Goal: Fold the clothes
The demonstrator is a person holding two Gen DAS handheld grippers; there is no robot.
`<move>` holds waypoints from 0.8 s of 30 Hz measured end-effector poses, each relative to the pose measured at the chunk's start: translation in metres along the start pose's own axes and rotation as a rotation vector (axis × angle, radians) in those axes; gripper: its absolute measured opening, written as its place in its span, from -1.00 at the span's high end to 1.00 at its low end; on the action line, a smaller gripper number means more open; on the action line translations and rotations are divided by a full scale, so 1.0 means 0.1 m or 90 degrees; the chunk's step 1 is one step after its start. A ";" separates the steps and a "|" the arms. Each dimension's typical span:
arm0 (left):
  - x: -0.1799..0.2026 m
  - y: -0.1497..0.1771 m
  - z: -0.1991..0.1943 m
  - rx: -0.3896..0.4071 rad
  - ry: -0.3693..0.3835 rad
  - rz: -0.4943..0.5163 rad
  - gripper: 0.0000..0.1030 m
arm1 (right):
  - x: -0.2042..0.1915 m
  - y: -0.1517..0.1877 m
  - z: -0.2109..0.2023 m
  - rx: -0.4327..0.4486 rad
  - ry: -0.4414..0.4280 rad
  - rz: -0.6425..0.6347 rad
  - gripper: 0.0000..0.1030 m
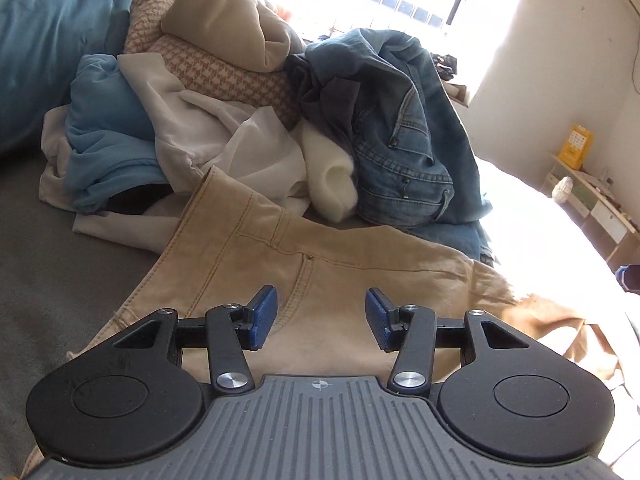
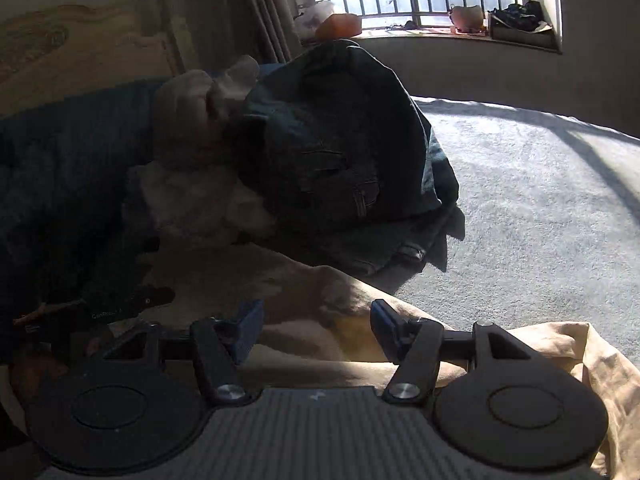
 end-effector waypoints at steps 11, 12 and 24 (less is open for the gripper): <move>-0.37 -0.04 0.64 0.000 -0.064 0.016 0.11 | -0.27 0.16 1.81 -0.198 -0.002 -0.037 -0.02; -0.38 -0.04 0.65 0.006 -0.065 0.014 0.11 | -0.24 0.18 1.90 -0.207 0.002 -0.032 -0.02; -0.40 -0.09 0.65 0.024 -0.044 -0.006 0.10 | -0.10 -0.10 2.42 -0.112 0.030 -0.006 -0.14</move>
Point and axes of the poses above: each gripper's, at about its wrist camera, not at the fingertips, and z roughly the way its jaws point, x to its right, y to its underside, the point moved 10 cm from there along z, roughly the way its jaws point, and after that the axes turned 4 degrees about -y, right-handed, at the moved point
